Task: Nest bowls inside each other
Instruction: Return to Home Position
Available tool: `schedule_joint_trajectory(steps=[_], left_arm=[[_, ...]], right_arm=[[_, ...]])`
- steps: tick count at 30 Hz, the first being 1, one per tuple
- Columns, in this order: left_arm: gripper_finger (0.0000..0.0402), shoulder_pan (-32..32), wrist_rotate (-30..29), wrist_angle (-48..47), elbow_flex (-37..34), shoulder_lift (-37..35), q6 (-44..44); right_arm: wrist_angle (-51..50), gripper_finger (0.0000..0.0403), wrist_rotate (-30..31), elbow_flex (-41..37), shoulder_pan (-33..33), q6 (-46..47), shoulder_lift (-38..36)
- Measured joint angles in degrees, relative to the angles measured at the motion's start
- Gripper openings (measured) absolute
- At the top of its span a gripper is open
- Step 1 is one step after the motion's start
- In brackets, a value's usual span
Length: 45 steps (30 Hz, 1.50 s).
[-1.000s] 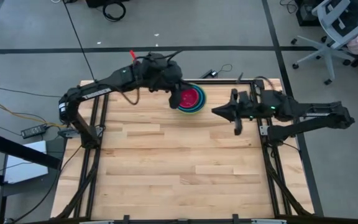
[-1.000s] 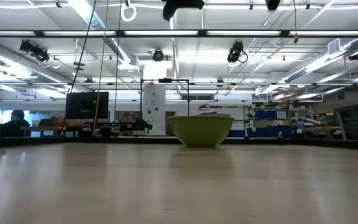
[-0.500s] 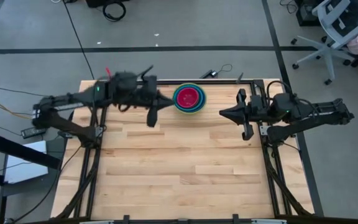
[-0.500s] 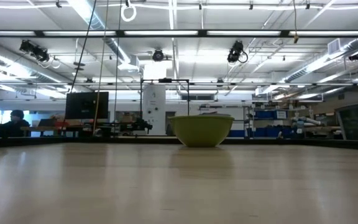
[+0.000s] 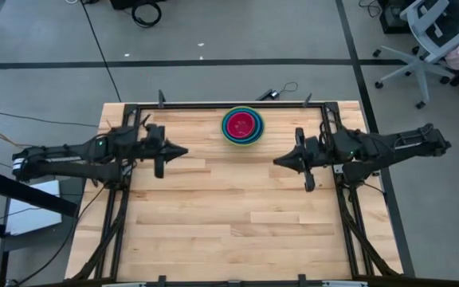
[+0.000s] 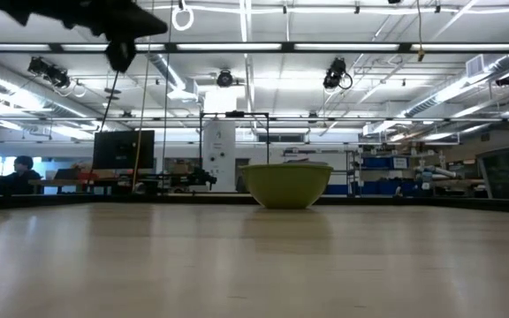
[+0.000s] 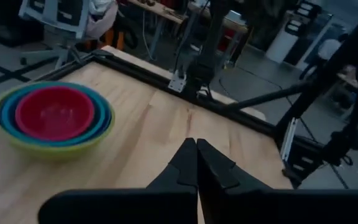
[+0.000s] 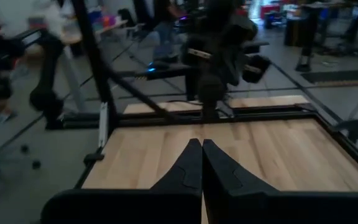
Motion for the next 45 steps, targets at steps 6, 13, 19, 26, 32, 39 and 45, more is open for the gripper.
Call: schedule_joint_trajectory(steps=[6, 13, 19, 26, 32, 39, 45], left_arm=[[0.0000, -4.2, 0.1, 3.0, -9.8, -7.3, -1.2], [0.0014, -8.0, 0.5, 4.3, -17.6, -5.0, -2.6], [0.0003, -8.4, 0.3, 13.2, -16.7, -6.1, 7.5], [0.0001, -8.6, 1.1, 0.7, -16.5, -19.0, 17.2], [0.0001, -8.6, 2.9, -5.1, -16.5, -28.7, 21.2], [0.0000, -8.6, 1.9, -4.1, -23.1, -37.2, 19.2], [0.0000, -8.6, -0.5, -2.3, -25.0, -39.2, 19.3]], right_arm=[[0.9, 0.0002, 3.3, -0.9, 4.4, -2.3, -0.5], [22.7, 0.0002, 4.9, -17.5, 6.0, 4.3, -4.6], [30.6, 0.0002, 5.7, -26.3, 4.9, 5.6, -7.1], [27.9, 0.0002, 7.9, -31.5, 4.9, 1.8, -20.6], [28.5, 0.0002, 7.9, -37.7, 4.9, 2.4, -26.1], [34.2, 0.0002, 7.0, -43.7, 4.9, 4.5, -26.7], [33.2, 0.0002, 4.4, -45.5, 4.8, 2.5, -33.6]])
